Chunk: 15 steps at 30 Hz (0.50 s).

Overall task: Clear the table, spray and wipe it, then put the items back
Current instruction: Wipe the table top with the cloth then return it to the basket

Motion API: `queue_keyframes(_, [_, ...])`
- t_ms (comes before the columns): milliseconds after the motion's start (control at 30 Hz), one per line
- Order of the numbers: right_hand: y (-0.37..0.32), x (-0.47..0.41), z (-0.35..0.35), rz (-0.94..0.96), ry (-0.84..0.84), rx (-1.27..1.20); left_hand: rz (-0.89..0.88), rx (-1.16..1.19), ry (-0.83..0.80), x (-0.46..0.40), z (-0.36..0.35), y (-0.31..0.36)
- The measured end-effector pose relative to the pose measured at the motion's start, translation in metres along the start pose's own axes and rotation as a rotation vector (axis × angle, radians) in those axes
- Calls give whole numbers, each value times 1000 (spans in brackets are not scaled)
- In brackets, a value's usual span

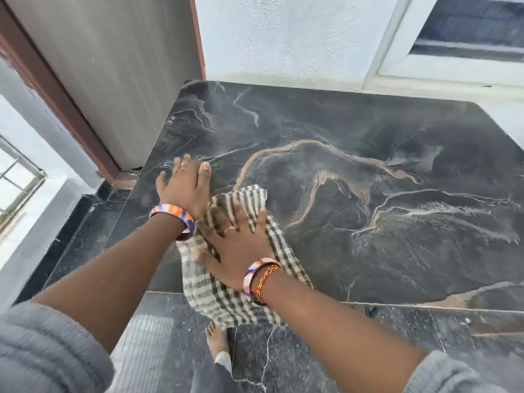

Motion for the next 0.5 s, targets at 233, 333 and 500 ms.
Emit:
queue_keyframes(233, [-59,-117,10,220,-44,11,136,12,120,-97,56,-60])
queue_keyframes(333, [-46,-178,18,139,-45,-27,149,12,138,-137,66,-81])
queue_keyframes(500, [12,-287,34,-38,24,-58,118,44,88,-200,63,-93])
Point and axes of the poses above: each hand's wrist, its own x-axis away from the middle knuckle, its own z-axis out of the back of the hand, y = z × x, the point moved 5 cm from there along -x, towards the middle knuckle, and after that the axes turned 5 degrees about x, right-handed, at the moved point
